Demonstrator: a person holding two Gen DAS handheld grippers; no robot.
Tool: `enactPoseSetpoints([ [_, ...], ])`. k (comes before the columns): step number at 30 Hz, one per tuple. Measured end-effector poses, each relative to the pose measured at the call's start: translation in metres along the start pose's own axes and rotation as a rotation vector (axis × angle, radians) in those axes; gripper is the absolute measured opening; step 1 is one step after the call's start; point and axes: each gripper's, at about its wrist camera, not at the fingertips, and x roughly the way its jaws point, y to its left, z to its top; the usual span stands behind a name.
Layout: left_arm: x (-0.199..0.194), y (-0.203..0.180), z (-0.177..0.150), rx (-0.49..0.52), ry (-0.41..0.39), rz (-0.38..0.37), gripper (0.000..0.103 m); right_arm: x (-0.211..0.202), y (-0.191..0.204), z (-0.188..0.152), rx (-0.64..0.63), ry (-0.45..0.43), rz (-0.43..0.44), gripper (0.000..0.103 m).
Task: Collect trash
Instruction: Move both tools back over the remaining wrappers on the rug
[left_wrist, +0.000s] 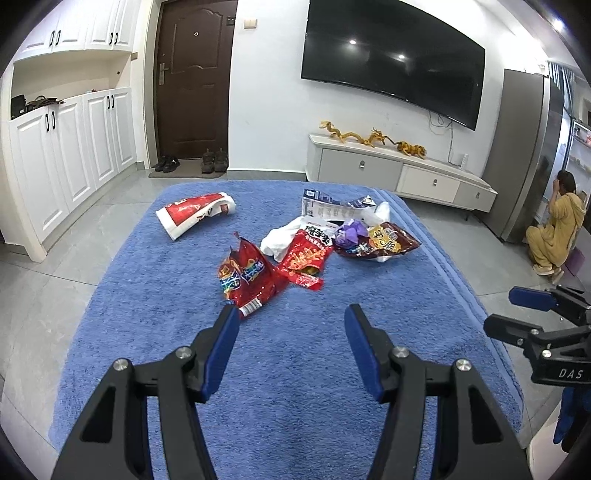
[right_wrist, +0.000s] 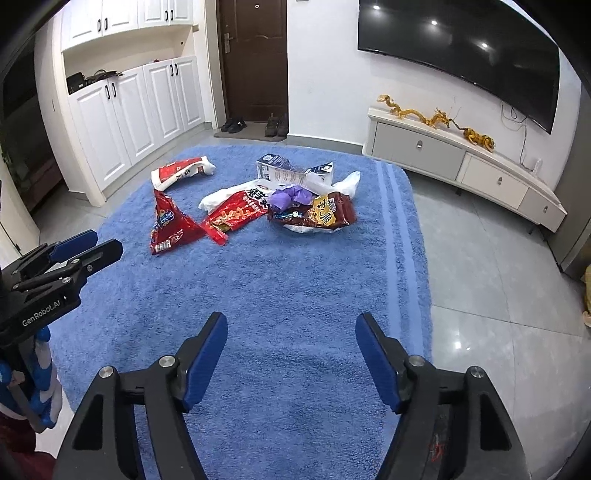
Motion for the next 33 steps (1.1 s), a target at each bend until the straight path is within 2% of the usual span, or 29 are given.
enactPoseSetpoints([
  [23,-0.002,0.001,-0.009,-0.001,0.035,0.062,0.057,-0.018,-0.033,-0.015,0.087,-0.071,0.026,0.07],
  [33,-0.022,-0.004,-0.014,0.008,0.009,0.067,0.057,-0.038,-0.034,-0.027,0.106,-0.107,0.022,0.07],
])
